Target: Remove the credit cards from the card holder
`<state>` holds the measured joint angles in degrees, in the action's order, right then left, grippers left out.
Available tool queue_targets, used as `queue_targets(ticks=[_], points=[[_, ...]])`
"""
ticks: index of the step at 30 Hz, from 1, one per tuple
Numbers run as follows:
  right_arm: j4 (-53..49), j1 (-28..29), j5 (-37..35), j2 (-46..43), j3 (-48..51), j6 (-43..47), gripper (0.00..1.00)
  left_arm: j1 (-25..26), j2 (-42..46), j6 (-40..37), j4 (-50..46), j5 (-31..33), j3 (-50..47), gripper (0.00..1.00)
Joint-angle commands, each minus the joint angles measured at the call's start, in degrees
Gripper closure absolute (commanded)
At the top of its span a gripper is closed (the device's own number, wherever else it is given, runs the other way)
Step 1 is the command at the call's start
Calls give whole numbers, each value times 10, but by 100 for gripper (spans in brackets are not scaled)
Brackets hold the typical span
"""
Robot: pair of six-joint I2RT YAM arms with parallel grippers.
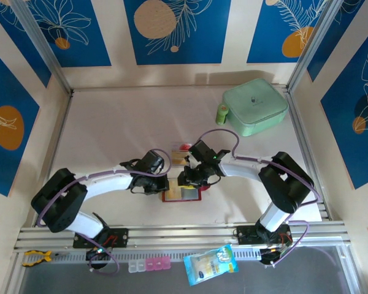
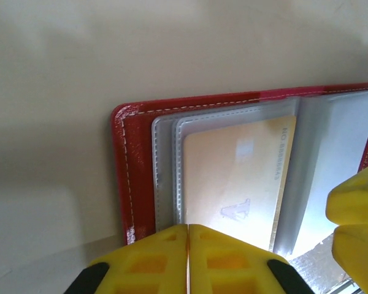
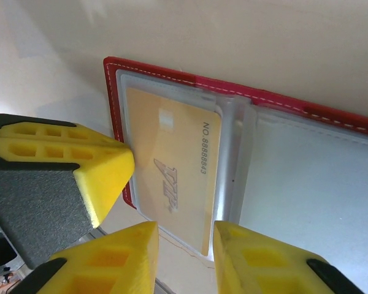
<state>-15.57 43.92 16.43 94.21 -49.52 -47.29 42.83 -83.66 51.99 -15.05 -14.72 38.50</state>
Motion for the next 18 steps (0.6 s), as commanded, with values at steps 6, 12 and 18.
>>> queue_targets(ticks=[6, 12, 18], points=[[19, 8, 24, 25, -13, -12, 72, -7, 9, -10, -22, 14, -1, 92], [38, 10, 36, 35, -12, -16, 74, -8, 3, -7, -11, 5, -12, 92], [46, 11, 41, 47, -12, -16, 75, -8, -1, -5, -9, 3, -16, 92]])
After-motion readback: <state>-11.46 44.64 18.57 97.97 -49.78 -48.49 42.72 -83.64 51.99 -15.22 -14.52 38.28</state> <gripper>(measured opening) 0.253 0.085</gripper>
